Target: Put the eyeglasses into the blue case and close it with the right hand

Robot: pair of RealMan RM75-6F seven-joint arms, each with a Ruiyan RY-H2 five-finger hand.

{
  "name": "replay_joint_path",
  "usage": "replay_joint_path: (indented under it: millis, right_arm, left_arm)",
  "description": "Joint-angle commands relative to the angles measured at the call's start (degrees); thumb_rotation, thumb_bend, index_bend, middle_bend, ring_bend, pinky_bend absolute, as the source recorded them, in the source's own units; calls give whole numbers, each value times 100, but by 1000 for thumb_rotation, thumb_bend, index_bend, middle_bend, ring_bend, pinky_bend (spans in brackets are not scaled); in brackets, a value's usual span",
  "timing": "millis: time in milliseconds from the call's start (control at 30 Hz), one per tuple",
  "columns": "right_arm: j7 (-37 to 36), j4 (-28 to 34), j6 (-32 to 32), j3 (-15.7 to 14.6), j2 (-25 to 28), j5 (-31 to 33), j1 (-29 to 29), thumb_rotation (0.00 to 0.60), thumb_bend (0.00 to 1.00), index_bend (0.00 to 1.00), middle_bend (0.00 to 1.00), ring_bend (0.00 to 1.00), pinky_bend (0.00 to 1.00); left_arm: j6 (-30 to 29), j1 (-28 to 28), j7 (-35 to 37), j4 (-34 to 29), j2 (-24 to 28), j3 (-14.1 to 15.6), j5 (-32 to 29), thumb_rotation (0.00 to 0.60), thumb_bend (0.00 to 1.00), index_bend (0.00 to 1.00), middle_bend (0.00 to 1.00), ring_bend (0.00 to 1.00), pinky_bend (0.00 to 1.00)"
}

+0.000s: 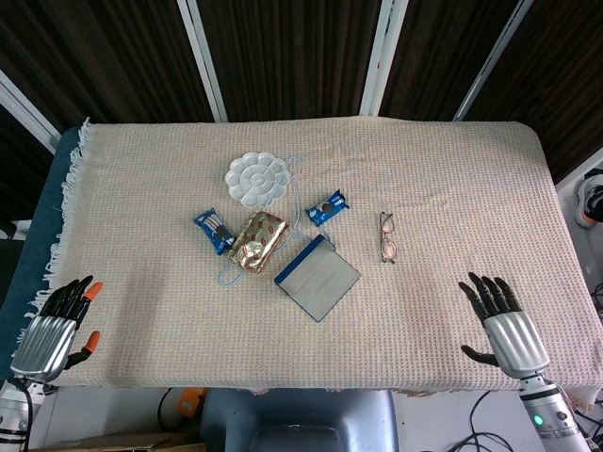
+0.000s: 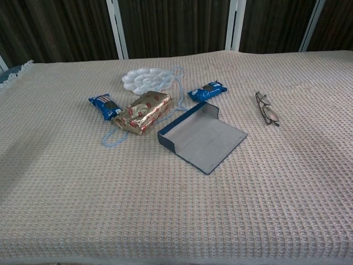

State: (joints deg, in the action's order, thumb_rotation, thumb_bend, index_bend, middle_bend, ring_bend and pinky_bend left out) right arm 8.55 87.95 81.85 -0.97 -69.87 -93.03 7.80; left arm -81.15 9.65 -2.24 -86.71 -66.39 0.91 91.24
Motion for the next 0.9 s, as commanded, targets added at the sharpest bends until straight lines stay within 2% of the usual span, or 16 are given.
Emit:
replay_joint_path:
  millis: [33,333,433,633,800,900]
  right_arm:
    - [52,-9,-23,13,-16,21,11,600,220,0,0,0,0]
    - [145,-64,-256,141,-101,214,145,600,219,5,0,0,0]
    - [480,-439,-971,652,-229,768,699,600,220,48,0,0,0]
    - [1234,-1010,-1849,1191,-417,1356,1525,600,220,106,0,0,0]
    - [1506,-1633,-2454,1410,-705,1569,2169,600,220,144,0,0,0]
    - [1384,-2134,-2729,1382,-946,1295,2618,600,220,174,0,0,0]
  left_arm:
    - [-15,-13,20,8,11,0,-13,600,385,0,0,0,118]
    - [-90,-66,90,10,58,8,-28,600,385,0,0,0,118]
    - [-72,-76,145,56,69,5,-75,600,384,0,0,0,119]
    - [-114,-105,173,38,87,-14,-111,600,384,0,0,0,120]
    - [-104,-106,156,38,80,-28,-141,600,384,0,0,0,120]
    - [-24,-82,107,46,63,-40,-200,600,385,0,0,0,120]
